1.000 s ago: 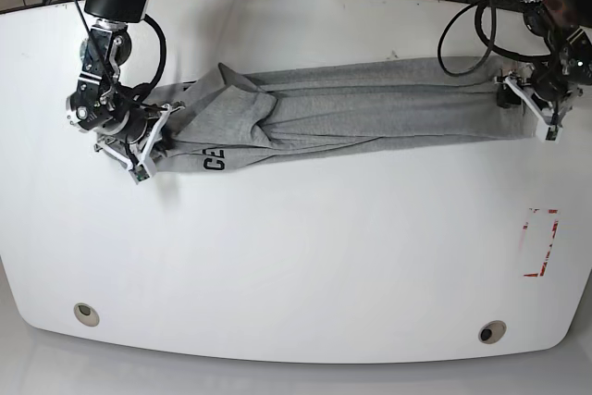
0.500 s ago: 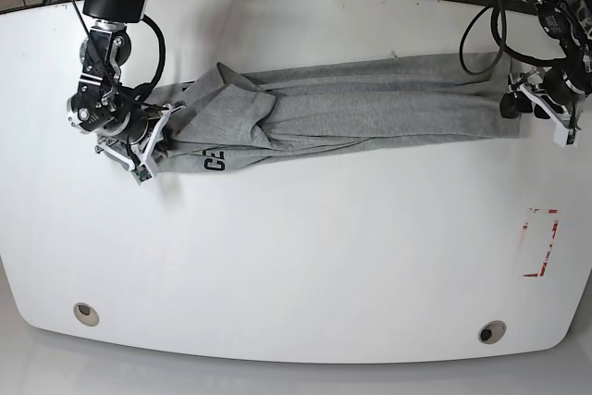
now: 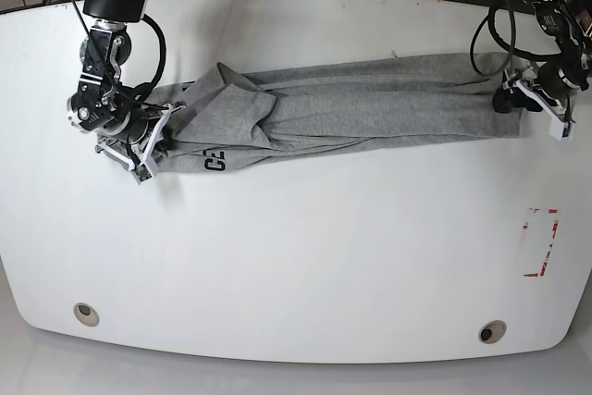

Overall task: Fold the T-shirt properly
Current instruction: 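Pull the strip taut between both grippers, left gripper drawing its end outward, then carry the strip end with the left gripper toward the right gripper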

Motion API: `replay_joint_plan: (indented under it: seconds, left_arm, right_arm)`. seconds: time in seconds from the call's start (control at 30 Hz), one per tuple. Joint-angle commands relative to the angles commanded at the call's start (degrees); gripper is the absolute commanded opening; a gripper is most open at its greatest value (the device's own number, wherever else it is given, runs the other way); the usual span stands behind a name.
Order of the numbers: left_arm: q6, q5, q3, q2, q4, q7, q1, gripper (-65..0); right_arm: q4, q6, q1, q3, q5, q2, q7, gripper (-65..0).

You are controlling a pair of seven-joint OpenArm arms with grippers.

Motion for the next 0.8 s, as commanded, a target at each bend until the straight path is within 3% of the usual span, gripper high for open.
replay_joint_plan:
  seconds: [0.2,0.47,0.57,0.7,0.8]
  left_arm:
    - [0.00,-2.99,3.25,0.18,0.00,3.78,0.79,-19.4]
    - [0.00,-6.42,6.59,0.18,-0.09,4.75,2.73,-31.0]
    - [0.00,-6.51,7.65,0.26,-0.09,4.75,2.90,-36.7]
    - [0.00,-6.24,8.18,0.26,-0.09,4.75,2.90,-51.9]
    - [0.00,-6.24,8.00,0.26,-0.09,4.66,2.73,-58.9]
  right_arm:
    - [0.00,0.00,0.00,0.00,0.09,0.00,0.00,-62.6]
    - [0.00,0.00,0.09,0.09,0.09,0.00,0.00,-62.6]
    - [0.00,0.00,0.18,0.09,0.09,0.00,0.00,-62.6]
    - [0.00,0.00,0.18,0.09,0.09,0.00,0.00,-62.6]
    - [0.00,0.00,0.18,0.09,0.09,0.00,0.00,-62.6]
